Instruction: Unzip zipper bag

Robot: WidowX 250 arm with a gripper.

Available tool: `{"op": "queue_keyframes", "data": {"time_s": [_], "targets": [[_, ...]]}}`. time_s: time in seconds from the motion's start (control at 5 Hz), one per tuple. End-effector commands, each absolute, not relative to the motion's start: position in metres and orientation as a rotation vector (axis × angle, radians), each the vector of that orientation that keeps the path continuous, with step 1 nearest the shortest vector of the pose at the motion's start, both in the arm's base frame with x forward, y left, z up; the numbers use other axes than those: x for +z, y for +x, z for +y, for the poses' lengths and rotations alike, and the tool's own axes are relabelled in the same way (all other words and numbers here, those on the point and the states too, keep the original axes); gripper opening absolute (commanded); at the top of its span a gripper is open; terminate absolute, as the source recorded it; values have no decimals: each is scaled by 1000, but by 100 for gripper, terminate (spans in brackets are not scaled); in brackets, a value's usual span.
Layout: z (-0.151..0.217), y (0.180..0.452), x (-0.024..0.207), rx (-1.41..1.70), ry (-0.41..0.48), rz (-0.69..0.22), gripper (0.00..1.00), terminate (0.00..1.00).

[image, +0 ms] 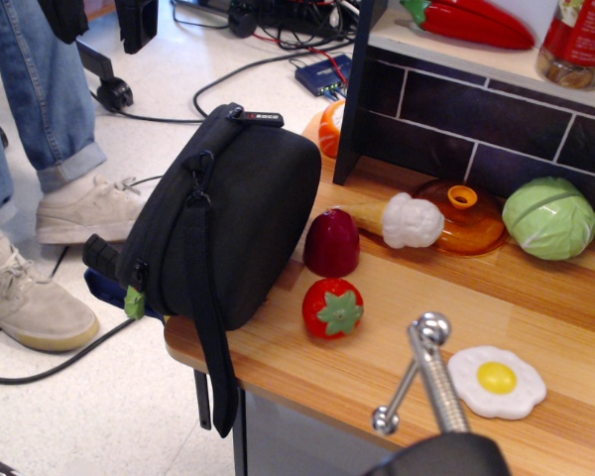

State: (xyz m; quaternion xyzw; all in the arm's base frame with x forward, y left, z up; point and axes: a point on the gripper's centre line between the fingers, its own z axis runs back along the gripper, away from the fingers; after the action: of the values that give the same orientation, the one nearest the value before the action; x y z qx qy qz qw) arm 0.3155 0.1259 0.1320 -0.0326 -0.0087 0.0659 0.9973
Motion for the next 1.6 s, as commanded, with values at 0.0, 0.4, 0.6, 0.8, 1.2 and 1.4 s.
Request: {"op": "queue_keyframes", "data": {"time_s": [0.0,0.4,0.6,0.8,1.2,1.4], "targets": [[126,316,132,132,-65,-18,100,0],[93,246,158,-37,-144,-53,100,0],[70,197,145,-124,-154,-58,100,0],[52,167,120,-115,-117,-72,100,0],[46,170,81,-76,-52,-95,100,0],[40,185,73,-53,-48,-90,100,0]]}}
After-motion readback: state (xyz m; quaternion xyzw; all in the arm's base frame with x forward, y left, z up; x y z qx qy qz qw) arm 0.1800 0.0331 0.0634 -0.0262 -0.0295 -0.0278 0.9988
